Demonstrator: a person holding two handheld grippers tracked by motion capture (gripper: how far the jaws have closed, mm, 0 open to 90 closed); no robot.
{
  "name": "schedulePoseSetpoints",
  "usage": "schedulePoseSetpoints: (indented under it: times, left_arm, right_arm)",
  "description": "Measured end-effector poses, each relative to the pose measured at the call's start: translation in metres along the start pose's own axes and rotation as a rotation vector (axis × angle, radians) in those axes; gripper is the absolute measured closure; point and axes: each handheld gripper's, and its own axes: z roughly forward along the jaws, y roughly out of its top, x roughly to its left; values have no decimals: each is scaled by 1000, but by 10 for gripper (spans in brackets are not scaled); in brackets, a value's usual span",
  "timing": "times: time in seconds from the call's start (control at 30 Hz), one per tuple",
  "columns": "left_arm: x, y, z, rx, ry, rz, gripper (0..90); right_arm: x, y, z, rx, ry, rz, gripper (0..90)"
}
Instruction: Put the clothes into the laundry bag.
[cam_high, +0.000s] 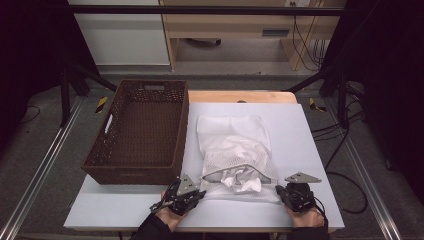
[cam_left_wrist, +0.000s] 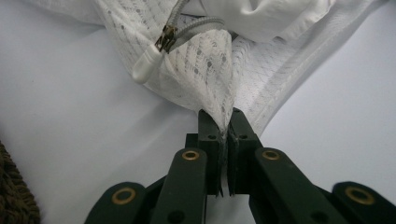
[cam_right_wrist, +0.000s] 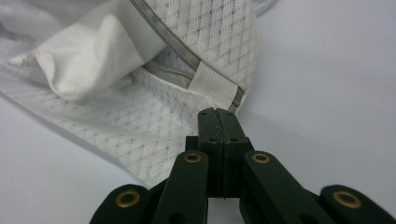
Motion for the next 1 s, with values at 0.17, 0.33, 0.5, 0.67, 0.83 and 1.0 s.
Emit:
schedulePoseSetpoints:
  times: [0.17,0.33,0.5,0.67,0.83,1.0]
  left_arm:
    - [0,0,0,-1,2,2,848]
    - [0,0,0,-1,1,2,848]
    - [0,0,0,-1,0,0,848]
    - [0,1,0,4,0,-5,850]
    - [-1,3,0,17,13,5,858]
    - [-3,5,-2,24,9,12,863]
  right_arm:
    - [4,2,0,-31,-11,-26,698]
    - [21,13,-15,-190,36,-79,551]
    - [41,20,-4,-178,119,-123,470]
    - [46,28,25,-66,126,-102,602]
    - [54,42,32,-80,144,-117,820]
    - [71,63,47,-158,188,-108,821]
